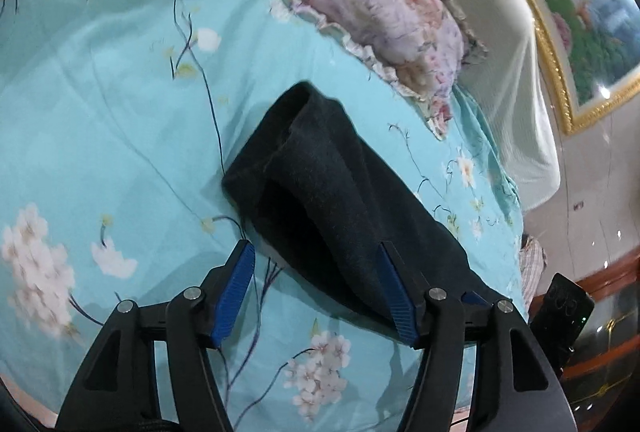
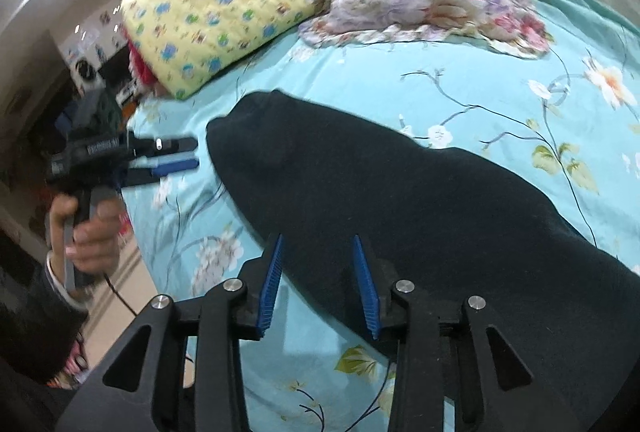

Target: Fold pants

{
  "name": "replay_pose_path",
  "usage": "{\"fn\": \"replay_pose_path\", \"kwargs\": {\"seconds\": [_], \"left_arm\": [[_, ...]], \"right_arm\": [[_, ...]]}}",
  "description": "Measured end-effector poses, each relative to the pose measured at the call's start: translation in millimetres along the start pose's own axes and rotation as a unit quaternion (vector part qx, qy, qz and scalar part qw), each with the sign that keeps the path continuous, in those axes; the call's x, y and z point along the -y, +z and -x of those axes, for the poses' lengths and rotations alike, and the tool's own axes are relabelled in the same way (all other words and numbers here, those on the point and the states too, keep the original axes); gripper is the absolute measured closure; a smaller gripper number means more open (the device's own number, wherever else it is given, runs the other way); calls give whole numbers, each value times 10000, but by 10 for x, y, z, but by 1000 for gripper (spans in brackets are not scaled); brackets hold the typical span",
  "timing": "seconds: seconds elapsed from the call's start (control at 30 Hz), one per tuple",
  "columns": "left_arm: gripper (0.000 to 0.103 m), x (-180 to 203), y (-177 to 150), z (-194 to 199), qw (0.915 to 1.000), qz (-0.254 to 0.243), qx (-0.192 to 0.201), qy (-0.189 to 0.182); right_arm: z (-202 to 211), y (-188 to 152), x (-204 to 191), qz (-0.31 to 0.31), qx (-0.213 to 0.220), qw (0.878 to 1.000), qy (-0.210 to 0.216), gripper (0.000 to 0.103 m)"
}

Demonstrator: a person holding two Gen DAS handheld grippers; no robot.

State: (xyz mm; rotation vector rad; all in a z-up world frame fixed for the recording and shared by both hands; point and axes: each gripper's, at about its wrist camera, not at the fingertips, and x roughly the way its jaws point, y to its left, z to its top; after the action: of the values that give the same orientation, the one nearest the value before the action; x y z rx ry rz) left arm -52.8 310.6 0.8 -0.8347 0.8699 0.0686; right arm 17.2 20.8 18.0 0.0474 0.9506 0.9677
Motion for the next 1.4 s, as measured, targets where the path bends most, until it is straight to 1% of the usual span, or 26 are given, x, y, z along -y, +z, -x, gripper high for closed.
{"fn": "replay_pose_path", "kwargs": {"seconds": [0.07,0.23,0.37,0.43,0.53,0.63,0.7,0.77,0.87,1.0,1.07,1.1,1.13,1.2,1.23,1.27,1.3,1.33,1.4], "left_arm": [[40,6,-11,-25,9999,103,-10,-18],[39,38,21,-89,9998,166,-57,117],[36,43,76,-202,9990,221,-144,353],[36,13,87,-249,9986,310,-170,396],[36,-54,81,-331,9975,455,-264,464],[36,-99,76,-377,9973,511,-279,448],[36,-114,92,-379,9975,520,-243,416],[36,-126,112,-390,9975,525,-218,412],[38,-139,125,-411,9976,537,-186,389],[39,-121,141,-450,9980,481,-113,403],[42,-109,153,-466,9981,435,-58,422],[47,-104,161,-479,9982,393,-31,443],[50,-98,170,-498,9983,334,13,474],[62,-93,181,-533,9983,271,56,515],[64,-87,187,-547,9983,225,78,539],[71,-72,192,-554,9982,169,110,557],[78,-62,195,-553,9983,116,121,554],[81,-49,194,-542,9986,67,121,507],[85,-6,187,-451,9989,-34,259,402]], "right_arm": [[26,19,110,-244,39,9997,75,66],[115,68,386,-771,221,9966,193,65],[199,160,540,-961,428,9944,124,65],[220,258,641,-1067,505,9930,16,65],[215,405,790,-1156,557,9917,-23,66],[89,575,931,-1155,411,9922,-229,66],[-42,663,1011,-1111,262,9931,-261,66],[-225,745,1089,-1056,-16,9938,-357,66],[-445,782,1120,-940,-394,9942,-329,65],[-682,808,976,-404,-914,9948,-174,66],[-806,789,891,-38,-1209,9918,-401,66],[-849,774,864,99,-1296,9905,-450,66],[-864,773,858,153,-1311,9903,-445,66],[-880,782,890,132,-1389,9896,-359,67],[-884,793,922,71,-1433,9893,-276,70],[-889,798,939,46,-1475,9888,-202,72],[-885,796,939,53,-1496,9886,-174,77],[-873,795,930,79,-1498,9885,-190,83],[-839,806,910,123,-1458,9889,-268,87]]}}
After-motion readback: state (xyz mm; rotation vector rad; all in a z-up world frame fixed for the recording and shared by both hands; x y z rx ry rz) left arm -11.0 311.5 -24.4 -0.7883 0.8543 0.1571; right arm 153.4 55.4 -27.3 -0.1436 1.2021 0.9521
